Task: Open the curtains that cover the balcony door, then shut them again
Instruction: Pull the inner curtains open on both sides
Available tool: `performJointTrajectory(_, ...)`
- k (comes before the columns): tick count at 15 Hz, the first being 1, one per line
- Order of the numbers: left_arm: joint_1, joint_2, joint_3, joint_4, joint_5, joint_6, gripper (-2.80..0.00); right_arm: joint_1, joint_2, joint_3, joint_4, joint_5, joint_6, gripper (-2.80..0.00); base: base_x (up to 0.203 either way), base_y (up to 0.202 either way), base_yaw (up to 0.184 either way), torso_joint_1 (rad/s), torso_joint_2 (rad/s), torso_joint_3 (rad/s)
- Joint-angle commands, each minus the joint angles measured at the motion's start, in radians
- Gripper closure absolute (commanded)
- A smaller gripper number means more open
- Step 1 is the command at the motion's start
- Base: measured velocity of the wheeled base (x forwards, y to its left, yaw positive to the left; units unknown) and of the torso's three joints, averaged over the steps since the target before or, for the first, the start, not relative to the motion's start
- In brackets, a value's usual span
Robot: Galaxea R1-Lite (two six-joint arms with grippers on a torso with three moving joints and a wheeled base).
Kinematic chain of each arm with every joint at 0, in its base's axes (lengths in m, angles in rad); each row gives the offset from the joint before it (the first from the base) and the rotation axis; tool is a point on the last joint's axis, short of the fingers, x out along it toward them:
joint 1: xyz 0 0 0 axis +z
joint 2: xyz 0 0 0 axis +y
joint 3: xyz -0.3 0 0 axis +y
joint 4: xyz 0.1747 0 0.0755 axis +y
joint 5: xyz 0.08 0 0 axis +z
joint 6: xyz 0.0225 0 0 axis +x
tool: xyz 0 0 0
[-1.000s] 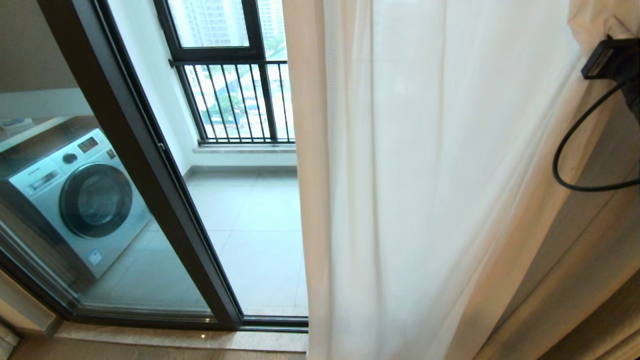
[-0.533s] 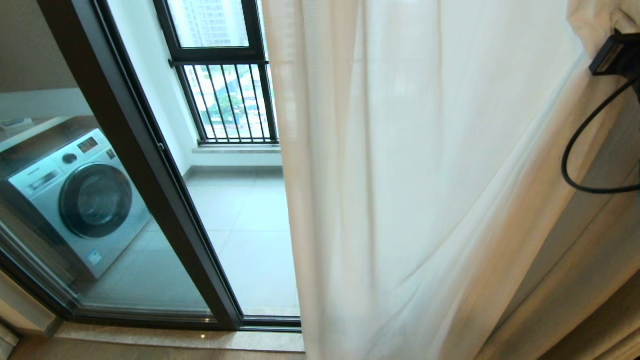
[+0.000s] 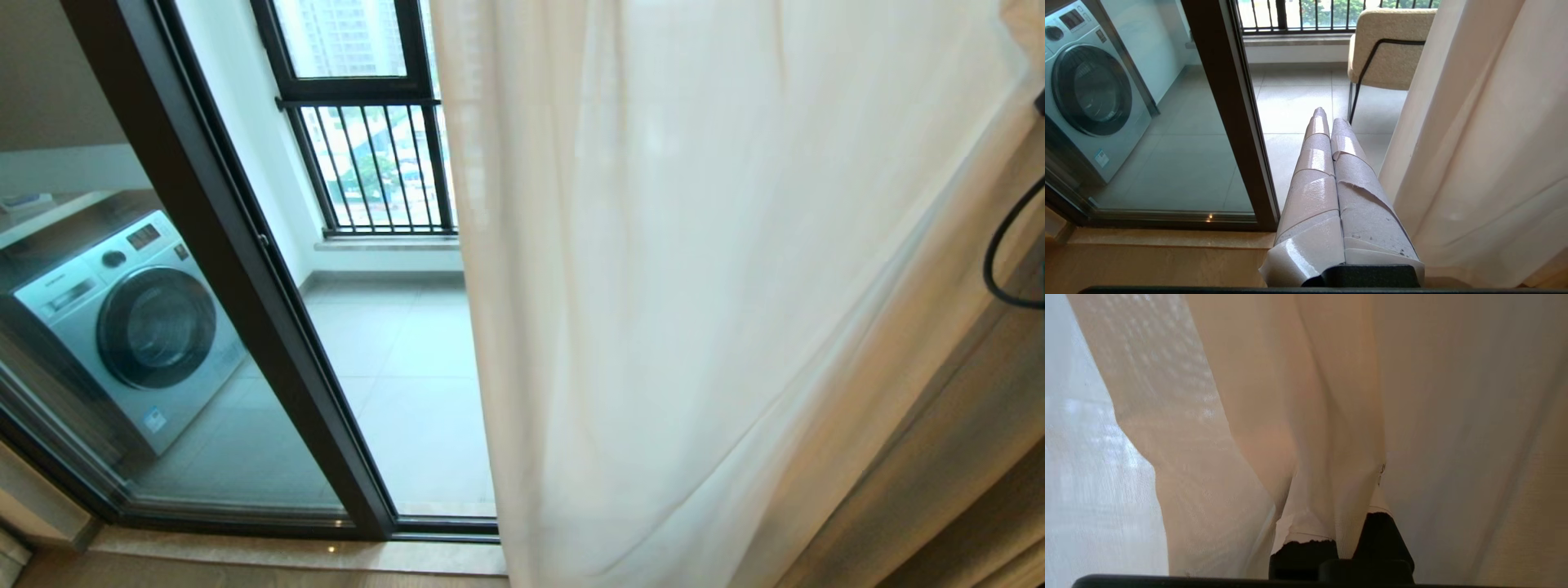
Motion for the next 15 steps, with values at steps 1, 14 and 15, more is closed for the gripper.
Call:
performJointTrajectory(1,0.001,0.0,0.0,0.0,0.001,0.0,0.0,-0.064,-0.014,-0.002,-0.003,0.024,-0.001,0.0,0.0,0.0,0.0,0.0,0.0,0.0)
performJointTrajectory(14,0.0,0.0,0.0,0.0,0.0,0.0,0.0,-0.506,0.065,-0.192,0.067,0.177,0.066,0.0,0.0,0.0,0.0,0.0,0.0,0.0)
performJointTrajectory(15,0.001,0.0,0.0,0.0,0.001,0.0,0.0,-0.525,0.078,-0.205,0.066,0.181,0.067,0.0,0.0,0.0,0.0,0.0,0.0,0.0)
